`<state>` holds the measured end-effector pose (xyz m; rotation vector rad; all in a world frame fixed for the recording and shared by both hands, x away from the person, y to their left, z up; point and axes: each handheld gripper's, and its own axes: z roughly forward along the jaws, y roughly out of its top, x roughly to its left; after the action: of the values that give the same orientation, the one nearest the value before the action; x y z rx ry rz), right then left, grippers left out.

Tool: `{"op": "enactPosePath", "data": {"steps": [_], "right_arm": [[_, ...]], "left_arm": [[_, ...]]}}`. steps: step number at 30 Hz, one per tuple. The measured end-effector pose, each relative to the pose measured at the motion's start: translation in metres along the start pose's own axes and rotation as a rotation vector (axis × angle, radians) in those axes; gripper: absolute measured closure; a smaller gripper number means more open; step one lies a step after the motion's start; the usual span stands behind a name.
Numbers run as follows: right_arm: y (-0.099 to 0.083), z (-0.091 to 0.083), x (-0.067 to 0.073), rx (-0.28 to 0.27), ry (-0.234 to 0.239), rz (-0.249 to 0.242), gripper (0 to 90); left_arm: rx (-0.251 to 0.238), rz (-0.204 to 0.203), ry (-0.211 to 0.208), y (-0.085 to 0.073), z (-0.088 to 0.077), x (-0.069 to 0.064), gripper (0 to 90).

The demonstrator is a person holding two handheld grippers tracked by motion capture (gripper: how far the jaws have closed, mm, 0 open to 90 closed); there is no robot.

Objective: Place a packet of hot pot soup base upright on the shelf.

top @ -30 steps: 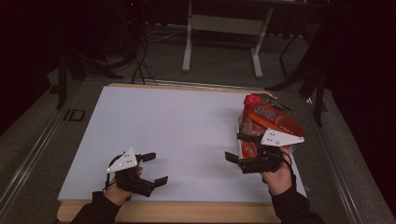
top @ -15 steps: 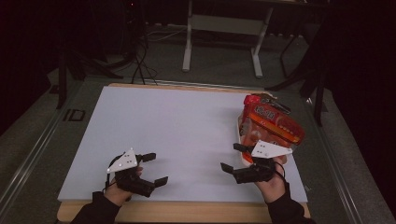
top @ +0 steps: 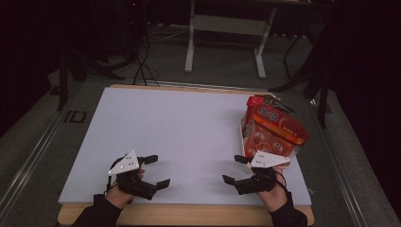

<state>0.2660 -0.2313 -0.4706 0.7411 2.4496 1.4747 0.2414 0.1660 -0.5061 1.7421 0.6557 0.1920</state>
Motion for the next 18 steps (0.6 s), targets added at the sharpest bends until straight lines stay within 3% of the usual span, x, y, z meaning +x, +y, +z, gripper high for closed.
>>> {"op": "enactPosePath", "data": {"steps": [14,18], "right_arm": [[-0.022,0.001,0.002,0.072,-0.002,-0.001,14.4],[-0.025,-0.002,0.002,0.063,-0.02,-0.008,14.4]], "left_arm": [[-0.001,0.009,-0.001,0.0,0.0,-0.001,1.5],[-0.001,0.014,-0.003,-0.001,0.0,-0.002,1.5]]}}
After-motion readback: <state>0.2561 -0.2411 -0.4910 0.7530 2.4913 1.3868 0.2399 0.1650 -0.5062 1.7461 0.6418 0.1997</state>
